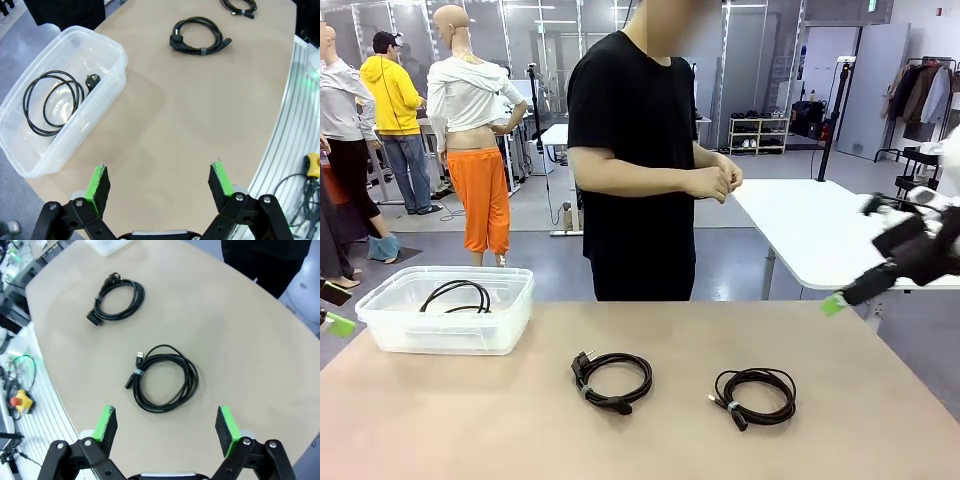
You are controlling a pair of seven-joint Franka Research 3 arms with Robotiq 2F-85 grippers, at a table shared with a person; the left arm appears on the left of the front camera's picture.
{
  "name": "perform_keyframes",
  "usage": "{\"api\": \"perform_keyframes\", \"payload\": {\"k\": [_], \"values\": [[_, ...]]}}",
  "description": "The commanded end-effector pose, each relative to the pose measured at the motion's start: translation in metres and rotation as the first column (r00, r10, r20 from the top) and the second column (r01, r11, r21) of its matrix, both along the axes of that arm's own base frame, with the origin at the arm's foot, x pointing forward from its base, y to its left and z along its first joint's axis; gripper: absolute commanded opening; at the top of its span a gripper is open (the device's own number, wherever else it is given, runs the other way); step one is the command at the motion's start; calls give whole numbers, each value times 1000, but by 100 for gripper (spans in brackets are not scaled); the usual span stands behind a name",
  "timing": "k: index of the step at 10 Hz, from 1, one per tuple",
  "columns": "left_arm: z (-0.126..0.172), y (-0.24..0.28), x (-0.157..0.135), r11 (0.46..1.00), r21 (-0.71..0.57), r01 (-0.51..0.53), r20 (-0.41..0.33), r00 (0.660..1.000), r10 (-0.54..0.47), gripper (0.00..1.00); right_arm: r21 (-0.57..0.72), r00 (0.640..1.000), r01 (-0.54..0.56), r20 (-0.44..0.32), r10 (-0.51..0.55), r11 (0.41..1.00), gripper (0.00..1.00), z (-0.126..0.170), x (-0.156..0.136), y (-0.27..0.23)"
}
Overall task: Organize and store the cables.
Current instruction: Place the Power Cable into the Organizing box.
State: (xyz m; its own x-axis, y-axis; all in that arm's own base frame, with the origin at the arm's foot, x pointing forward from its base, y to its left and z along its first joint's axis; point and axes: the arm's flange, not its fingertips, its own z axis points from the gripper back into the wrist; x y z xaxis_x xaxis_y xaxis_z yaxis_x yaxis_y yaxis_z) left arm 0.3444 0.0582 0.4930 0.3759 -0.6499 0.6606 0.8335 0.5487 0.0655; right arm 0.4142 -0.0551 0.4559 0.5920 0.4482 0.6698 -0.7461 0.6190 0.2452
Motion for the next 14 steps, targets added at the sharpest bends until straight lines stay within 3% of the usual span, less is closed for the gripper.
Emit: {"api": "perform_keyframes", "payload": {"k": [1, 4, 6, 9, 10, 14], "values": [[2, -1, -2, 1000, 6, -4, -19, 1000, 4, 100, 120, 993, -119, 28, 116, 986, 100, -40, -7, -27], [2, -1, -2, 1000, 6, -4, -19, 1000, 4, 100, 142, 970, -167, 203, 137, 976, 100, -88, -32, -65], [2, -1, -2, 1000, 6, -4, -19, 1000, 4, 100, 126, 942, -173, 311, 126, 977, 100, -100, -60, -72], [2, -1, -2, 1000, 6, -4, -19, 1000, 4, 100, 210, 931, -209, 341, 129, 955, 100, -113, -75, -94], [2, -1, -2, 1000, 6, -4, -19, 1000, 4, 100, 137, 949, -162, 293, 116, 977, 100, -105, -68, -89], [2, -1, -2, 1000, 6, -4, -19, 1000, 4, 100, 137, 949, -162, 293, 116, 977, 100, -105, -68, -89]]}}
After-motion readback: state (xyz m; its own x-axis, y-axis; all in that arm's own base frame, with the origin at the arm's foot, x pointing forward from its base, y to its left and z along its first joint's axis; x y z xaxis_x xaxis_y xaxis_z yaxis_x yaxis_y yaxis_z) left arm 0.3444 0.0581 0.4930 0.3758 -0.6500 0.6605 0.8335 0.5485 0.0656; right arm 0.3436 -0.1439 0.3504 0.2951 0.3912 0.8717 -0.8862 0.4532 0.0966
